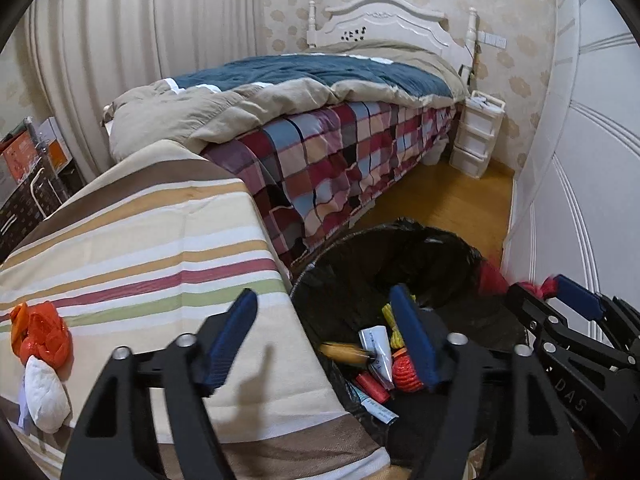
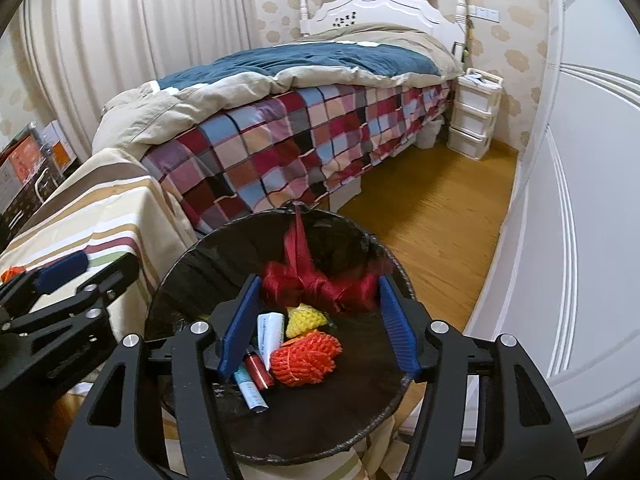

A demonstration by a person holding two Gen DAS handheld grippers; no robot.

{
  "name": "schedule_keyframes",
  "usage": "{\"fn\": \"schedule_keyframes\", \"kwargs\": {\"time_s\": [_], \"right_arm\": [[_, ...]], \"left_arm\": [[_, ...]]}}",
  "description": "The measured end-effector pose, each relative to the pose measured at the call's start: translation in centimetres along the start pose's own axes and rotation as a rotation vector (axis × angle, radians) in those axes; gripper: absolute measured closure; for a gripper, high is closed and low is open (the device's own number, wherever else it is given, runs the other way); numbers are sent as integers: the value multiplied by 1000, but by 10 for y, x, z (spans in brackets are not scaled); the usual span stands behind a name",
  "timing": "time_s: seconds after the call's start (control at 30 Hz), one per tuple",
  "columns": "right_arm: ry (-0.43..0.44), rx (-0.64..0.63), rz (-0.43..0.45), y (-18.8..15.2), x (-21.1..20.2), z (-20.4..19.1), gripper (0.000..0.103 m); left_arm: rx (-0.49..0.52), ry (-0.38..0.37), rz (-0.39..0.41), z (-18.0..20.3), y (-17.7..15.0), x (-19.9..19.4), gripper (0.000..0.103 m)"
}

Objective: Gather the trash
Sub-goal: 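Open both tools to drop the bottle and bow into the bin, then move both tools back toward the remaining trash on the bed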

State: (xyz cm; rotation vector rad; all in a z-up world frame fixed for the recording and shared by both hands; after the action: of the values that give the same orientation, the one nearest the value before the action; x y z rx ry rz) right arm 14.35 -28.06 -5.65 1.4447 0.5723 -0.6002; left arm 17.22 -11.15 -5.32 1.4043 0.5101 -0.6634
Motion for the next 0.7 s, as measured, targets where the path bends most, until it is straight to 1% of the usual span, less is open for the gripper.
{"fn": "schedule_keyframes", "kwargs": {"time_s": [0.13, 0.3, 0.43, 0.7], "right_arm": [[-13, 2, 3, -1, -4, 2, 41], [-12, 6, 6, 0, -11, 2, 36], [0, -8, 11, -1, -19, -5, 33], [39, -34, 17, -6, -33, -33, 32]], "left_arm": [[6, 9, 15, -2, 1, -5, 27], [-2, 19, 17, -9, 1, -13, 25], [-26, 32, 22, -23, -1, -25, 25], [-77, 71, 27, -61, -13, -52, 25]]}}
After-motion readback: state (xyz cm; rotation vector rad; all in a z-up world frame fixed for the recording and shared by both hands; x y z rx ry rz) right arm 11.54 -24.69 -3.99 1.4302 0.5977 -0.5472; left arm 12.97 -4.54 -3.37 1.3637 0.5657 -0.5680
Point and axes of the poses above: each gripper's, at about its wrist camera, not at the fingertips, and x roughly the way its jaws point, z to its right, y to its top, the point moved 2 cm from there along x, roughly the way its jaws point, and after that the axes turned 9 degrees about -x, right-handed, at the moved point
